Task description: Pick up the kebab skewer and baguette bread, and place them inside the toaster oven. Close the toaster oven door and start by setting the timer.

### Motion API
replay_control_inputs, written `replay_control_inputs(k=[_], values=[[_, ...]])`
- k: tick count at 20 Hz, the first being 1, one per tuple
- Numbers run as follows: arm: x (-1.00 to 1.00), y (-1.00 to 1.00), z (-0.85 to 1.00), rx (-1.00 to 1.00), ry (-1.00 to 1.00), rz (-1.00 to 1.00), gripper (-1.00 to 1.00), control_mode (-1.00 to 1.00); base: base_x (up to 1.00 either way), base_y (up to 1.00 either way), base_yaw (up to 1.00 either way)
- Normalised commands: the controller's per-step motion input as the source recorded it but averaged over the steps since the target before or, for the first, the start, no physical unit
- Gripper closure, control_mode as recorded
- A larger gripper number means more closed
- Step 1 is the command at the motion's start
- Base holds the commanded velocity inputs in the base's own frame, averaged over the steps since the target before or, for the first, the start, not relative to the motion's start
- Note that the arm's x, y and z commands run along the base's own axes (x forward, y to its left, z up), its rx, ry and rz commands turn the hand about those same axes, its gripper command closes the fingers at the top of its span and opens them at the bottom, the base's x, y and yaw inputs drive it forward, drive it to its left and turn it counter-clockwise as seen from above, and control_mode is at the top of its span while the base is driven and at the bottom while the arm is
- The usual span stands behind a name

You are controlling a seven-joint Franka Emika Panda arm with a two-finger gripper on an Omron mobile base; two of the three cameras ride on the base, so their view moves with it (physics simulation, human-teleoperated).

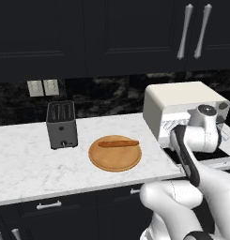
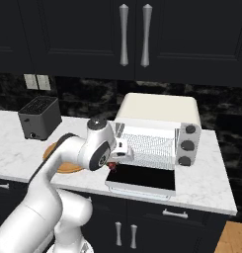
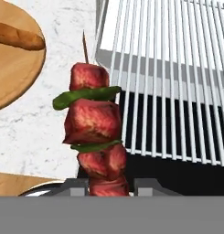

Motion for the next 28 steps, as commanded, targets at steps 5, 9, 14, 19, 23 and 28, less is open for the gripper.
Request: replay_control_inputs(k=[5, 9, 14, 19, 23, 28], values=[[0.18, -0.34, 0.12, 0.0, 0.04, -0.17, 1.0, -1.0, 0.0, 0.0, 0.0], [0.34, -0.1, -0.02, 0.0, -0.06, -0.13, 1.0, -1.0, 0.0, 0.0, 0.0], [0.53, -0.26, -0.06, 0.0, -0.03, -0.06, 1.0, -1.0, 0.0, 0.0, 0.0], [0.27, -0.26, -0.2, 0.04, 0.0, 0.0, 1.0, -1.0, 0.0, 0.0, 0.0], [0.01, -0.03, -0.32, 0.08, 0.0, 0.0, 1.0, -1.0, 0.0, 0.0, 0.0], [0.02, 0.0, -0.21, 0.06, 0.0, 0.0, 1.0, -1.0, 0.0, 0.0, 0.0]])
